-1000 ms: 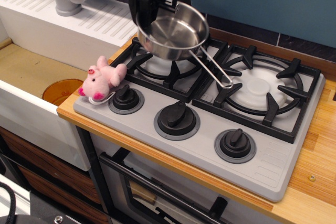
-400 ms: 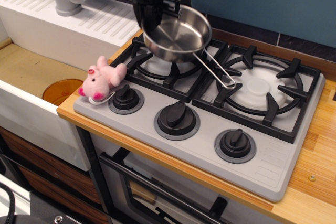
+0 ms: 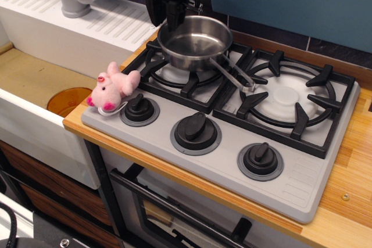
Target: Put pan on stove and put stuffedpig in pan
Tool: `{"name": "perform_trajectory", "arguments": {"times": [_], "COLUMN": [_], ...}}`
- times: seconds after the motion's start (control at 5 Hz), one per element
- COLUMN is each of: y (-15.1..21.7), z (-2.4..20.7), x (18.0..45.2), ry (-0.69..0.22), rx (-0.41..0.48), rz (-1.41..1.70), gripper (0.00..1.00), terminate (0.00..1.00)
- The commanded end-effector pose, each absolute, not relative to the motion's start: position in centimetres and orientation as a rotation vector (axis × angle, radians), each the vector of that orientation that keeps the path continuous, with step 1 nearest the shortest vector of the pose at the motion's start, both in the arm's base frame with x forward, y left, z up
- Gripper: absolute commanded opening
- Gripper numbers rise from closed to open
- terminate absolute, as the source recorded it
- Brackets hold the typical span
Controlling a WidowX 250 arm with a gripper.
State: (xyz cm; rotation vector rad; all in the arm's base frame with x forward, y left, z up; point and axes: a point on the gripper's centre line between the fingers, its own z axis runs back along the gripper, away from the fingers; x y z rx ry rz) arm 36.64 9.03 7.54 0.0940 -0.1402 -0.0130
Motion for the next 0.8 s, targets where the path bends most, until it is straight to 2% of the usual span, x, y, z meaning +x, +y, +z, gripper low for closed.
{"name": "perform_trajectory", "arguments": {"times": [0.0, 0.2, 0.6], "y": [8.3, 8.0, 8.0], "z": [11.2, 12.6, 12.6], "x": [36.6, 35.7, 35.7], "ry": [-0.184, -0.164, -0.164], "rx": [0.152, 0.203, 0.203], "rz": [-0.027, -0.031, -0.031], "gripper": [1.0, 1.0, 1.0], "terminate": [0.0, 0.0, 0.0]}}
